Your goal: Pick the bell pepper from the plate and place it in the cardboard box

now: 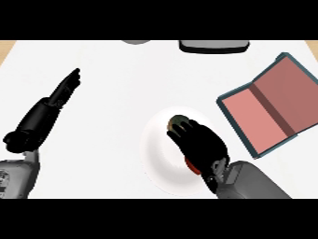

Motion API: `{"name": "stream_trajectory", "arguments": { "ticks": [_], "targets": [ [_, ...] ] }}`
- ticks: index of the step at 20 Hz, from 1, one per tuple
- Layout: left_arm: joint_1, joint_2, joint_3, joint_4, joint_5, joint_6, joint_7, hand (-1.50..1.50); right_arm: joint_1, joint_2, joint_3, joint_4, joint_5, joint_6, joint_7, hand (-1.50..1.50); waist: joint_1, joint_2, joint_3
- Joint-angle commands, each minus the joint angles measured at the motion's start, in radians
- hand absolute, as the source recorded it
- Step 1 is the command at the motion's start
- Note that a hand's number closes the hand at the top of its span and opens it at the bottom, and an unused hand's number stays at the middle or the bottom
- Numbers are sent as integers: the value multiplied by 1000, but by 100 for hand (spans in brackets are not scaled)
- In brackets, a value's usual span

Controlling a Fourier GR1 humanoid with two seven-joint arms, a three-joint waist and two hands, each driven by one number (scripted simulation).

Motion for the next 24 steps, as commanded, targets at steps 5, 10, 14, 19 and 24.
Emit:
{"name": "stream_trajectory", "arguments": {
  "ticks": [5, 10, 14, 19, 24],
  "targets": [
    [16, -25, 29, -7, -23, -14, -16, 0, 64, -39, -34, -1, 120, -19, -82, -150, -1, -1, 0],
    [34, -63, 1, 0, -73, 9, -51, 0, 121, -25, -45, 58, 139, -60, -133, -150, -2, -1, 0],
    [10, -31, 50, 19, -28, -51, -38, 0, 31, 11, -35, 179, 183, -126, -258, 150, 3, 1, 0],
    [-30, -48, 35, -20, -39, -44, 41, 0, 29, 69, 8, 199, 255, -282, -311, 150, 1, 0, 0],
    [26, -50, 52, -8, -56, -54, -24, 0, 39, 13, -46, 216, 304, -343, -443, 150, 0, 0, 0]
  ]
}}
